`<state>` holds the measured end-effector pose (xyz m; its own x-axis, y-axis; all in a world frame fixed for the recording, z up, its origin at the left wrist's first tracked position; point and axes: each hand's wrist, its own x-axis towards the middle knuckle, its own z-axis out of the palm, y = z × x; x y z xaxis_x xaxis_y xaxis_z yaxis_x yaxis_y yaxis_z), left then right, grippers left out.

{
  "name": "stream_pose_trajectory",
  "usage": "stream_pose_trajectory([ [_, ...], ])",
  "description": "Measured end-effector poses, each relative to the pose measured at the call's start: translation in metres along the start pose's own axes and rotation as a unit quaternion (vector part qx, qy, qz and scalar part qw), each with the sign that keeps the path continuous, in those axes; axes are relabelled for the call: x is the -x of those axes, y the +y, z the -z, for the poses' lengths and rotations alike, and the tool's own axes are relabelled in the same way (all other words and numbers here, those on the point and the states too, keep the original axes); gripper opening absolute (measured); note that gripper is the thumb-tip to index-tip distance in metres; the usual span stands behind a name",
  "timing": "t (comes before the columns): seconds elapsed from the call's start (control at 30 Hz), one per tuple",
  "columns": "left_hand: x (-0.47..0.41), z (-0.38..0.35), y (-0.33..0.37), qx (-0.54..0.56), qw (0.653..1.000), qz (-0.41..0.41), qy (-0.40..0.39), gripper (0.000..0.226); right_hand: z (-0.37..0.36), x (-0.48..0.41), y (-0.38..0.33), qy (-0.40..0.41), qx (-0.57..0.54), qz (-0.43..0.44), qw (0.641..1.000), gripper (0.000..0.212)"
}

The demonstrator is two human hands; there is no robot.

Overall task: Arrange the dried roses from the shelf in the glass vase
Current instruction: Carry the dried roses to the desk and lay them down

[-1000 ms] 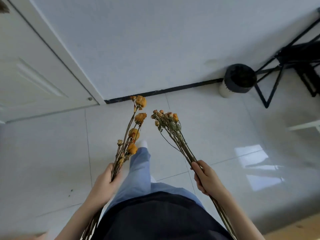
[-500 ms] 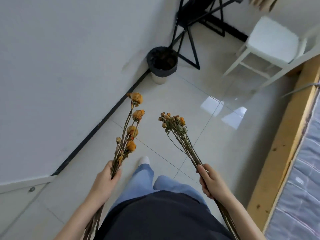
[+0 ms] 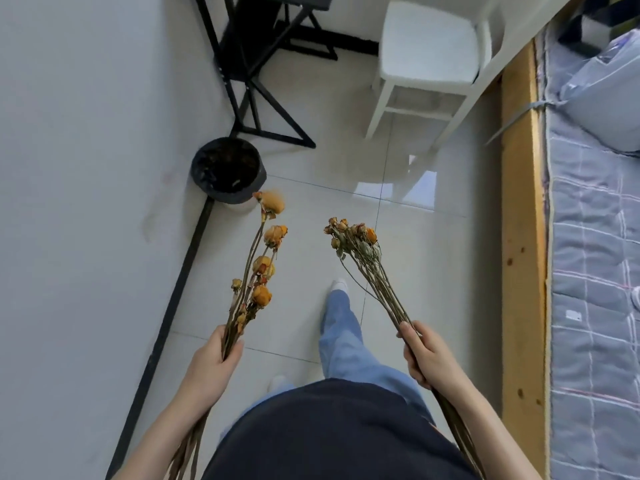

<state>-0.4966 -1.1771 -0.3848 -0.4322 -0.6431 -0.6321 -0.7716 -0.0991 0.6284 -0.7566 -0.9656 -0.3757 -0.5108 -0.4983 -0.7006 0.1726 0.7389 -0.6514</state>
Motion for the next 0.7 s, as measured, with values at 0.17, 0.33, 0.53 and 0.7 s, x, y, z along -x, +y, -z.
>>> stream_pose_trajectory([
  [0.17, -0.072, -0.017, 0.085, 0.0, 1.0, -0.003, -0.006, 0.007, 0.064, -0.068, -0.052, 0.013, -0.026, -0.002, 1.0, 0.032],
  [0.33, -0.131, -0.023, 0.171, -0.003, 1.0, -0.018, -0.013, 0.015, 0.125, -0.127, -0.103, 0.015, -0.028, -0.012, 0.999, 0.033],
  [0.53, -0.209, -0.023, 0.253, -0.015, 0.999, -0.03, -0.03, 0.015, 0.173, -0.194, -0.149, 0.027, -0.055, -0.033, 0.998, 0.031],
  [0.7, -0.294, -0.022, 0.318, -0.032, 0.997, -0.043, -0.049, 0.022, 0.211, -0.26, -0.196, 0.041, -0.061, -0.038, 0.997, 0.03],
])
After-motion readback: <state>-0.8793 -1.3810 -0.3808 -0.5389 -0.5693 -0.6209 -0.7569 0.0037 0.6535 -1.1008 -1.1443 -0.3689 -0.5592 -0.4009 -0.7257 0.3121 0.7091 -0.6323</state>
